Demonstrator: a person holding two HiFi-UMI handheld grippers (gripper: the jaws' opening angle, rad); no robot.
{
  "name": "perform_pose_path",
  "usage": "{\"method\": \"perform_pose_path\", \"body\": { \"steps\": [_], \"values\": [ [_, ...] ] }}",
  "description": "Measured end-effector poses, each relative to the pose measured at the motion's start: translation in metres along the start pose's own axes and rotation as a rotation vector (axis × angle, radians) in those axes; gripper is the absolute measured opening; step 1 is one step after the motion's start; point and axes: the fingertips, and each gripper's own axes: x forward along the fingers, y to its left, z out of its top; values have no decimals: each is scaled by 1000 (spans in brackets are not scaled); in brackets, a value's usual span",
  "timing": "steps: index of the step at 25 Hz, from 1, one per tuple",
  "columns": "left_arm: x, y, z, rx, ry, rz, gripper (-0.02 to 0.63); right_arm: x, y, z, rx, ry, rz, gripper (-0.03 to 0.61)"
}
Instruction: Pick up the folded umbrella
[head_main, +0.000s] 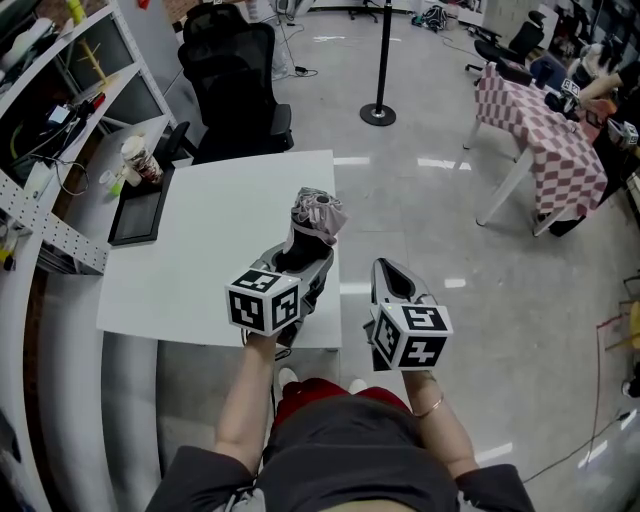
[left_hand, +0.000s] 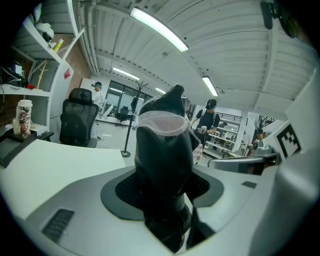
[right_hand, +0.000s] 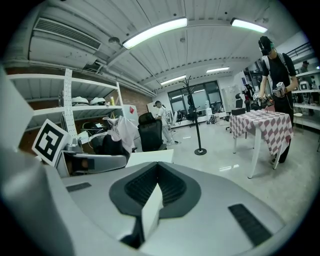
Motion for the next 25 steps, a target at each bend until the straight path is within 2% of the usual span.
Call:
{"method": "perform_pose_path", "body": {
  "steps": [12, 25],
  "values": [
    [-6, -33, 14, -3, -82, 35, 230, -23, -17, 9, -25, -51, -10, 17],
    [-16, -55, 12, 8, -109, 59, 230, -46, -21, 9, -40, -81, -6, 17]
  ]
}}
